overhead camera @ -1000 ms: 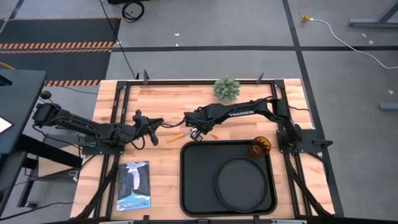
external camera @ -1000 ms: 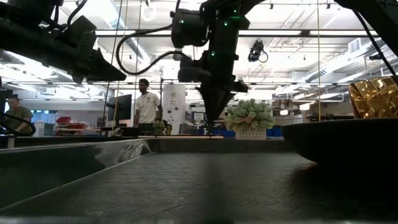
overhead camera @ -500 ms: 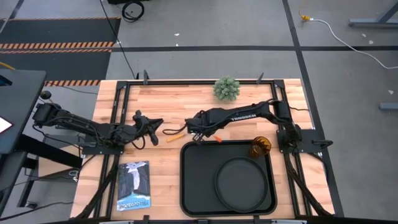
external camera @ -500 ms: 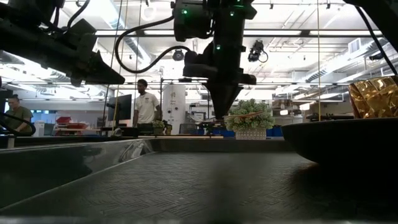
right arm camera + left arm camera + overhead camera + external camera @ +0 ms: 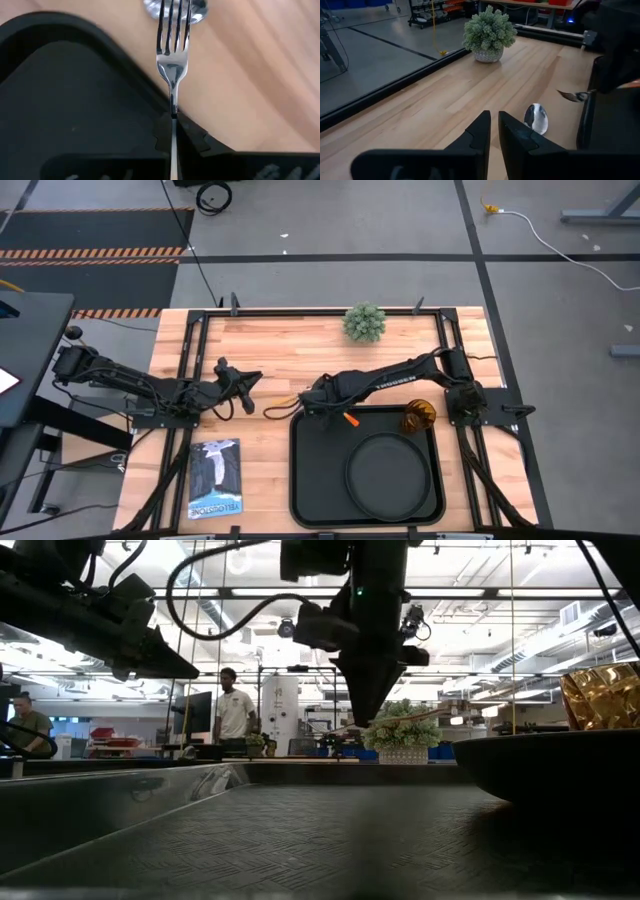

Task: Pick and place plate/cup/fork/spoon on tray
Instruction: Put the orange fork beside the black plate on the black tray

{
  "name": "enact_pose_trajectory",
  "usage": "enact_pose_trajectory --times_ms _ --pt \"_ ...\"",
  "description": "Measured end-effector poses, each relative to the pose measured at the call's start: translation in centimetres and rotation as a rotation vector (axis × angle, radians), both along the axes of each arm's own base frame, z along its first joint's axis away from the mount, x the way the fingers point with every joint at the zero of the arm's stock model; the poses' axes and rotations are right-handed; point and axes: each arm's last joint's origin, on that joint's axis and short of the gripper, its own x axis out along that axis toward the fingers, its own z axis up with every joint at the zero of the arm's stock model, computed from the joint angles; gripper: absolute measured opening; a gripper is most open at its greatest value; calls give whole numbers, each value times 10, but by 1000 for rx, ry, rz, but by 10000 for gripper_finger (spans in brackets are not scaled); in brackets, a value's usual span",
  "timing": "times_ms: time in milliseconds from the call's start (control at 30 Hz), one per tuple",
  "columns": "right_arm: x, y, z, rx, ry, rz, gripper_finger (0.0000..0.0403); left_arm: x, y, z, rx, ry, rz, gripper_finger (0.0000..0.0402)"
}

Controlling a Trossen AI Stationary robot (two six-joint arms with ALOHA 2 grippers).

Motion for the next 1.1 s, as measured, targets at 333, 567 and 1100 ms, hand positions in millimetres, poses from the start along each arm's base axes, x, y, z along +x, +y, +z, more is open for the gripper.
enact_pose_trajectory --times_ms 333,567,1100 --pt "-2 29 0 57 -36 -45 14 0 0 0 0 0 0 43" --pt "3 50 2 116 -133 -77 14 0 0 0 -2 -1 0 43" --pt "3 78 3 170 -250 -296 13 1 -1 0 -31 -14 -25 43"
